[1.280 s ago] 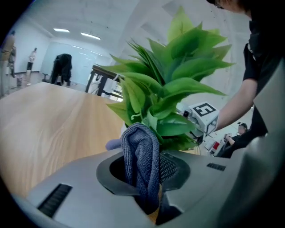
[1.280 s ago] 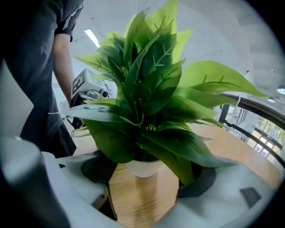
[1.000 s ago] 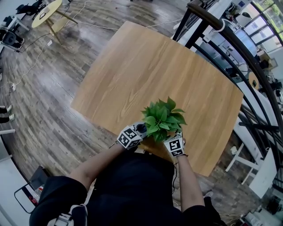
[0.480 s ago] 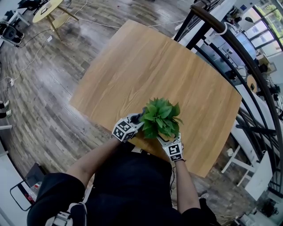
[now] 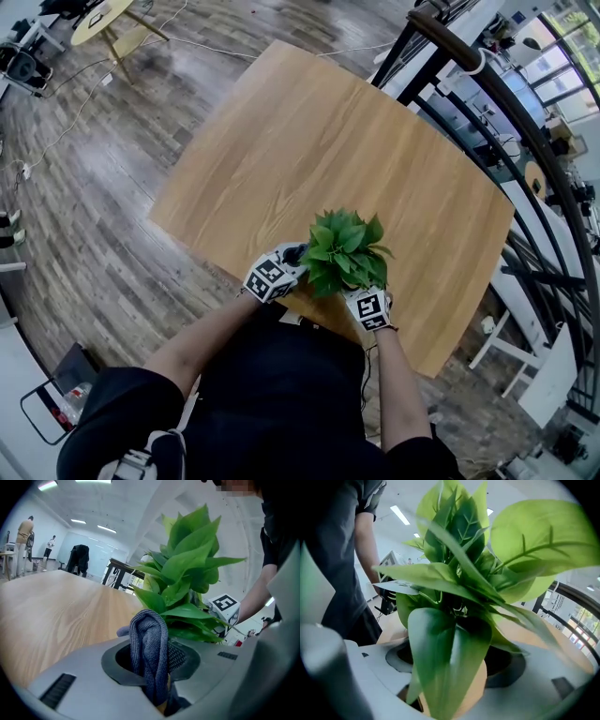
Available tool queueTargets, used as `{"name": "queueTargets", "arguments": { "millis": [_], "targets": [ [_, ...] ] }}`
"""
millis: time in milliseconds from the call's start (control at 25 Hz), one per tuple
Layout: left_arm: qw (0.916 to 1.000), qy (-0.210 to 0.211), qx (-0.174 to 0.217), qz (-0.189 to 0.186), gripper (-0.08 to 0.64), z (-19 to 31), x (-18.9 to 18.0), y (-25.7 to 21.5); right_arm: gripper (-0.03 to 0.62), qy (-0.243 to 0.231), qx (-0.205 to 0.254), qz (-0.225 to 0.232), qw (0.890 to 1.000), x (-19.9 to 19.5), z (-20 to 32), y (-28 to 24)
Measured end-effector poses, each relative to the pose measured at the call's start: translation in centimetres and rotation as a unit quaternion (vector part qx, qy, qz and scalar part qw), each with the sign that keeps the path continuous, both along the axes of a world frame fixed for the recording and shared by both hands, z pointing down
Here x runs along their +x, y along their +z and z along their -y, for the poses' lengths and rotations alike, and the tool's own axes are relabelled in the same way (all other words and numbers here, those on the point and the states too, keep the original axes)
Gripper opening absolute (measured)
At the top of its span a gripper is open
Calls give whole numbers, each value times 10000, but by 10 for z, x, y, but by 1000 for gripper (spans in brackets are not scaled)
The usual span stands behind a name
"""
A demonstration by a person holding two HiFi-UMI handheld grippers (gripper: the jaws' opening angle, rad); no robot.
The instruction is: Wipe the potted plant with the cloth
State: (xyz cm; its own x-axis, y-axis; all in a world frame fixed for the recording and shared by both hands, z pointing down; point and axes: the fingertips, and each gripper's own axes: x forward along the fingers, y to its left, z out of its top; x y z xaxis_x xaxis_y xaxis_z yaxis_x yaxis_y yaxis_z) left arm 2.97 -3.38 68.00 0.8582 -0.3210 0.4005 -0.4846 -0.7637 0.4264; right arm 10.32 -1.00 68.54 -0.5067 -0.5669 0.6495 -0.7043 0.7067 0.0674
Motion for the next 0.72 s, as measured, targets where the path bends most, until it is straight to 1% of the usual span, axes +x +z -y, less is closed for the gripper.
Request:
{"name": "queueTargets", "arguments": {
  "millis": [120,280,440,480,600,720],
  "targets": [
    [9998,170,-96,-70,91,-17,2,0,393,36,29,25,10000,-2,0,1],
    [9996,131,-174,-156,89,-24,4,-1,393,62,3,-13,10000,-3,1,1],
    [9989,466,-53,-93,91,-33,8,-3,393,197,-123,-138,9996,-3,0,8],
    [9989,452,-66,-90,91,-34,7,-3,393,221,-120,-118,9996,-5,-1,8],
    [9995,230,-136,-136,91,-28,-1,-2,393,246,-120,33,9996,-9,-10,7],
    [9998,-31,-130,-139,91,-18,-13,-1,393,37,-137,134,9998,-17,-30,7]
  ]
}}
